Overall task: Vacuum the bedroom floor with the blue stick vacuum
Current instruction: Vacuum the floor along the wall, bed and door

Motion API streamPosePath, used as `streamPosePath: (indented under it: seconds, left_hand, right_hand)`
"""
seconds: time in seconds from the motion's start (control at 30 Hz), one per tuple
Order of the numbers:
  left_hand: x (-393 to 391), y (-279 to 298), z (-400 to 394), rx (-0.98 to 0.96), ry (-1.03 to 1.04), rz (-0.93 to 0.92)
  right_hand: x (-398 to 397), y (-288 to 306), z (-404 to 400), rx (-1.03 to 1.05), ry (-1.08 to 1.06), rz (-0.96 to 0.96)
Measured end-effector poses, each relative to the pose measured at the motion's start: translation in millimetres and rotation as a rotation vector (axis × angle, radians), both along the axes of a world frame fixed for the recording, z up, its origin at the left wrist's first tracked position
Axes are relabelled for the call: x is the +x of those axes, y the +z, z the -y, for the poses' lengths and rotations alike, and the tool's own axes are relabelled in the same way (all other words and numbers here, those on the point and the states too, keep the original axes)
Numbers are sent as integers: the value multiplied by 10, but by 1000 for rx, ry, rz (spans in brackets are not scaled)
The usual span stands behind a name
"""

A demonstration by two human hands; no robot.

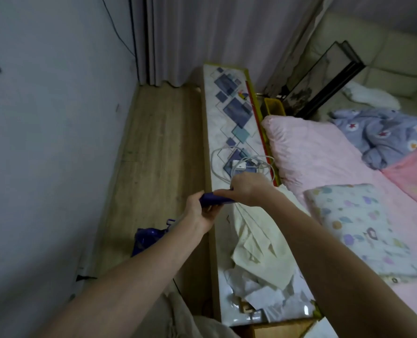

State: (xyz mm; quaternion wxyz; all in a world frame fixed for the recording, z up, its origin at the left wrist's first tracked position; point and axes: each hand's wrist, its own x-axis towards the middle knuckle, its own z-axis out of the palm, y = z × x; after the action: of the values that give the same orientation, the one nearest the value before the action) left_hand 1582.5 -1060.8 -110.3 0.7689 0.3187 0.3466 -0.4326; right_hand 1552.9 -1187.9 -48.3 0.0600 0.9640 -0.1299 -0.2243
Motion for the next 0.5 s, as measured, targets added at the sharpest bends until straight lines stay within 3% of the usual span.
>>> streamPosePath:
  seconds: [0.23,0.5]
  left_hand:
    - [-45,48,228,5,-177,-4]
    - [274,6,460,28,-133,14]
  right_hand:
    - [-243,75,151,-14,-143,32]
    - [117,-6,424,23,-110,44]
